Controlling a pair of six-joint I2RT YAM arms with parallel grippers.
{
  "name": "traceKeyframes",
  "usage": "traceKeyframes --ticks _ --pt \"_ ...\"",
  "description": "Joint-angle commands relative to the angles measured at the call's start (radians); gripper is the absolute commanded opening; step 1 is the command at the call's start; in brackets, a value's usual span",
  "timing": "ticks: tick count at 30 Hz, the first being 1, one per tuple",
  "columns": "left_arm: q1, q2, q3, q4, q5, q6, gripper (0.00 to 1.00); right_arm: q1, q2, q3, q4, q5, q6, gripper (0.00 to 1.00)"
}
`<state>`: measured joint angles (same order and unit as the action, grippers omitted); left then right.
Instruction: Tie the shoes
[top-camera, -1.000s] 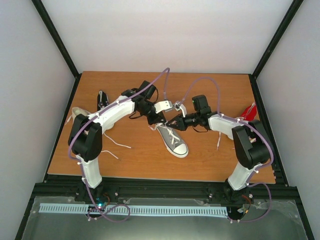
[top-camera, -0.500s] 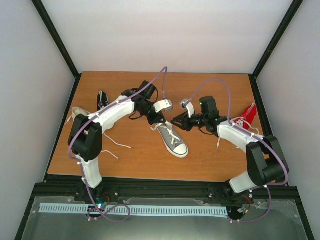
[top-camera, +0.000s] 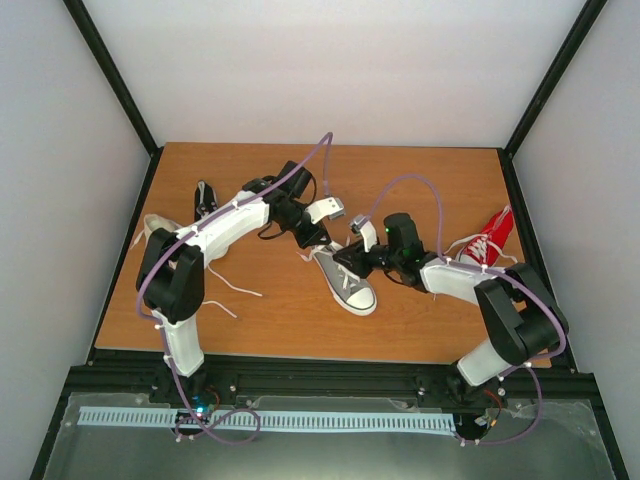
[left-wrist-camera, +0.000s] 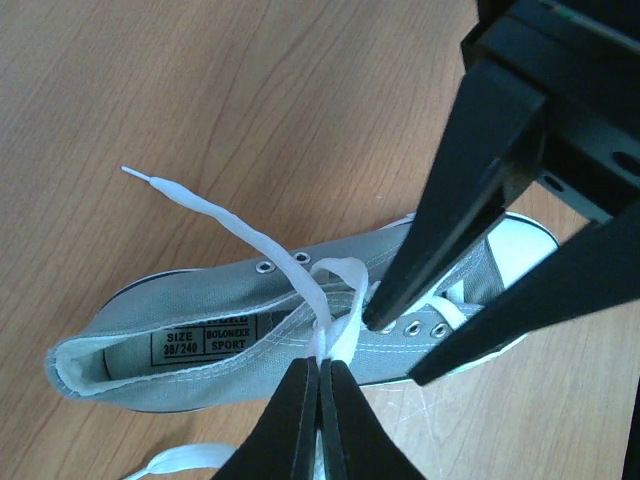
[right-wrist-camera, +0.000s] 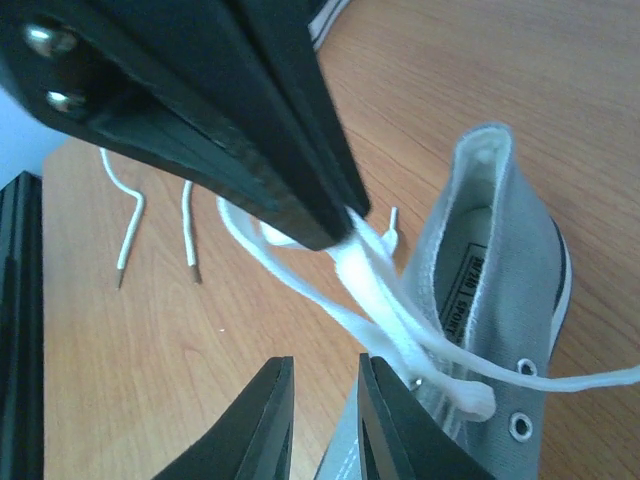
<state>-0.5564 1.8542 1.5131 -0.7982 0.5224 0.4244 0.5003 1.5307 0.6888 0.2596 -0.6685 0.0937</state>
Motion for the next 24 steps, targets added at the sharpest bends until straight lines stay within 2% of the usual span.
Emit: traceKeyframes --ticks 1,13,24 --pt "0.004 0.003 0.041 -0.004 0.002 -0.016 0.01 0.004 0.034 0.028 0.080 0.047 0.013 0.19" --pt "0.004 0.008 0.045 -0.008 0.004 -0.009 0.01 0.004 0.045 0.049 0.053 0.140 -0.019 0.22" --pt "0.004 0.015 0.057 -0.012 0.004 -0.016 0.01 0.004 0.070 0.086 0.040 0.124 -0.030 0.24"
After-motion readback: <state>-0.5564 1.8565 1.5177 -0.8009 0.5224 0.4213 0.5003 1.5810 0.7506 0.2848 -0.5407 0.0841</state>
